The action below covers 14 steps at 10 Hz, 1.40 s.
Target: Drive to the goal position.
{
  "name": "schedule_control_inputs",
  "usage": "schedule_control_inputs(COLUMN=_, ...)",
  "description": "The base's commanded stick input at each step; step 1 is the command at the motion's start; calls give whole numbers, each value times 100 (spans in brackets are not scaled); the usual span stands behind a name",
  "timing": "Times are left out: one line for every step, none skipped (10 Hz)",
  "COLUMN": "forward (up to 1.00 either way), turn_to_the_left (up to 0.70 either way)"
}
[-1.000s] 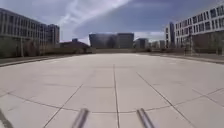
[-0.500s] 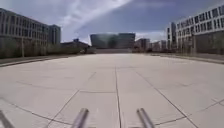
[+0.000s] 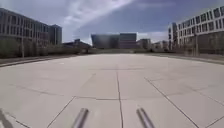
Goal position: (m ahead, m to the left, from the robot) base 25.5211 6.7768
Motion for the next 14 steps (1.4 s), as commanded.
schedule_control_inputs(forward=50, turn_to_the_left=0)
schedule_control_inputs(forward=50, turn_to_the_left=0)
schedule_control_inputs(forward=50, turn_to_the_left=0)
schedule_control_inputs(forward=50, turn_to_the_left=0)
schedule_control_inputs(forward=50, turn_to_the_left=0)
schedule_control_inputs(forward=50, turn_to_the_left=0)
schedule_control_inputs(forward=50, turn_to_the_left=0)
schedule_control_inputs(forward=50, turn_to_the_left=0)
schedule_control_inputs(forward=50, turn_to_the_left=0)
schedule_control_inputs(forward=50, turn_to_the_left=0)
schedule_control_inputs(forward=50, turn_to_the_left=0)
schedule_control_inputs(forward=50, turn_to_the_left=0)
schedule_control_inputs(forward=50, turn_to_the_left=0)
schedule_control_inputs(forward=50, turn_to_the_left=0)
